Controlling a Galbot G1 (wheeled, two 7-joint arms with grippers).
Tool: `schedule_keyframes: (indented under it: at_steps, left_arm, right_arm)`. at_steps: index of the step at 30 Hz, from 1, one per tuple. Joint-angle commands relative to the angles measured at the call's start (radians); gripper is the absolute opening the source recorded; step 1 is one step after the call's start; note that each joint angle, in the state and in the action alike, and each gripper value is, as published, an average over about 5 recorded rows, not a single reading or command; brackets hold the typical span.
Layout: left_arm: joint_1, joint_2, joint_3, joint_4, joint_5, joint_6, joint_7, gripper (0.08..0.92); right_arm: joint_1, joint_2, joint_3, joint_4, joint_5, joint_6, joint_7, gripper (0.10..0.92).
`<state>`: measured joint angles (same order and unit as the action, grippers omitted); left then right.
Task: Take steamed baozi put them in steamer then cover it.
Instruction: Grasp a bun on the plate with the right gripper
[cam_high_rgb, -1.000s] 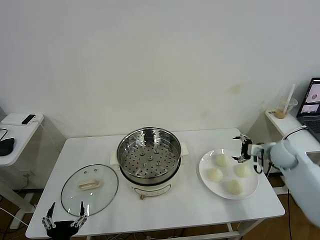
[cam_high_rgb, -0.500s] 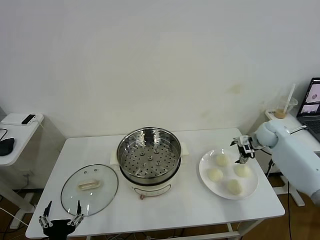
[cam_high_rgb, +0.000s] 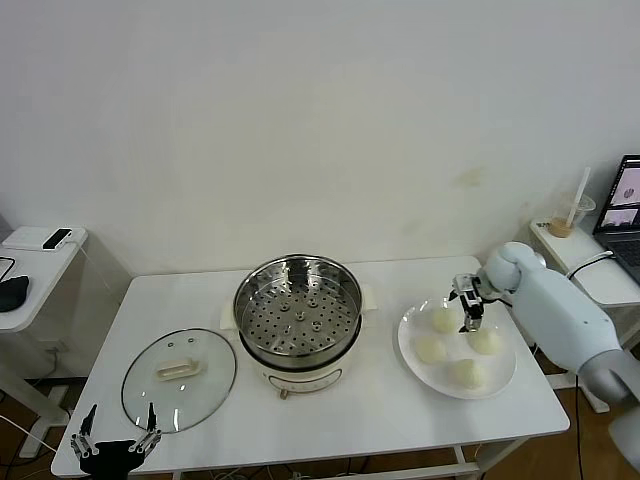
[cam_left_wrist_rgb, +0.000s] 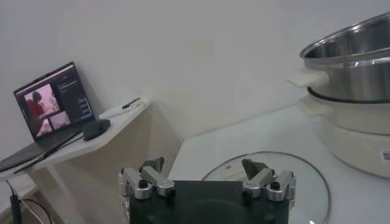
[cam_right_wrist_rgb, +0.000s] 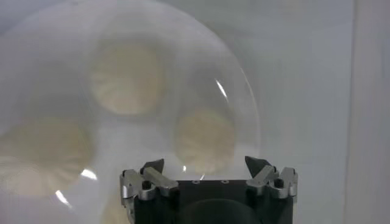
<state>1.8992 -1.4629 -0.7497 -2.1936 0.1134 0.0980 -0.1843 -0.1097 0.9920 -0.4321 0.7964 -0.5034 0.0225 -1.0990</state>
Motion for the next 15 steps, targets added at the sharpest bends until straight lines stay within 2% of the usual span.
schedule_keyframes:
  at_steps: [1,15]
  left_arm:
    - [0.0,0.0,-0.001,0.003,0.0,0.0,0.0,0.823]
    - [-0.005,0.0,0.004,0.007,0.0,-0.003,-0.002,0.823]
  right_arm:
    - [0.015,0.048,-0.019,-0.058,-0.015,0.001,0.006,0.819]
    - [0.021,0.048,-0.016,-0.064,-0.008,-0.007,0.011,0.653]
